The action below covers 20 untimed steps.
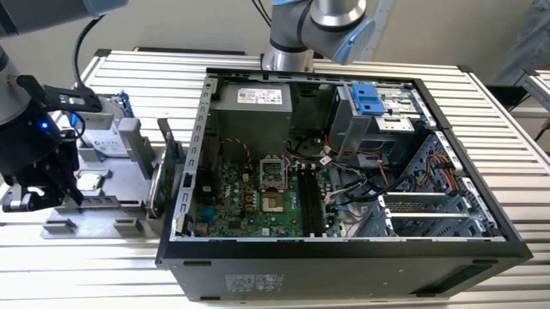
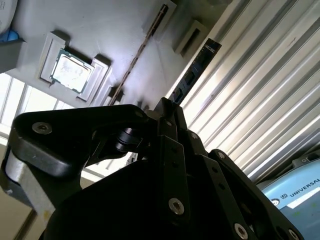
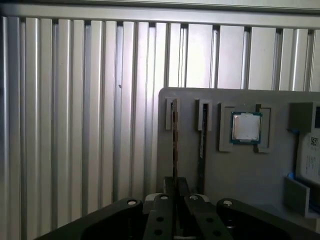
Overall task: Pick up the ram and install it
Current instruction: 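Pick up the ram and move it above insertion slot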
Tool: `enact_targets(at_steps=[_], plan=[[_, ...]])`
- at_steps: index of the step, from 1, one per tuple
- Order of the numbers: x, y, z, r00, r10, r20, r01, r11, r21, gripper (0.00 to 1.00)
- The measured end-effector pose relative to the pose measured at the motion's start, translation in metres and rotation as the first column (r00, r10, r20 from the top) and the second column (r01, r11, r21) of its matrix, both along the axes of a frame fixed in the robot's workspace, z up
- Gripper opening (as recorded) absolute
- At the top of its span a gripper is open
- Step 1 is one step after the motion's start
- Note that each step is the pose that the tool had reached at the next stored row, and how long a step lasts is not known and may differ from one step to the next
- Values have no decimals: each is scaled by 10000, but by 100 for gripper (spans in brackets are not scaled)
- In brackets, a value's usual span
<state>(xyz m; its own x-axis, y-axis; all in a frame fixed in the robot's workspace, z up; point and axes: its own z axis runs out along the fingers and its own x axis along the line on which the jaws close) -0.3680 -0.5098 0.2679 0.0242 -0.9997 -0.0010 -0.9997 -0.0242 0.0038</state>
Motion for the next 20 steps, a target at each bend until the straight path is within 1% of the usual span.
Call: enact_targets(at_steps=[20], plan=[[0,0,249,10000,-1,1,1,10000,0,0]])
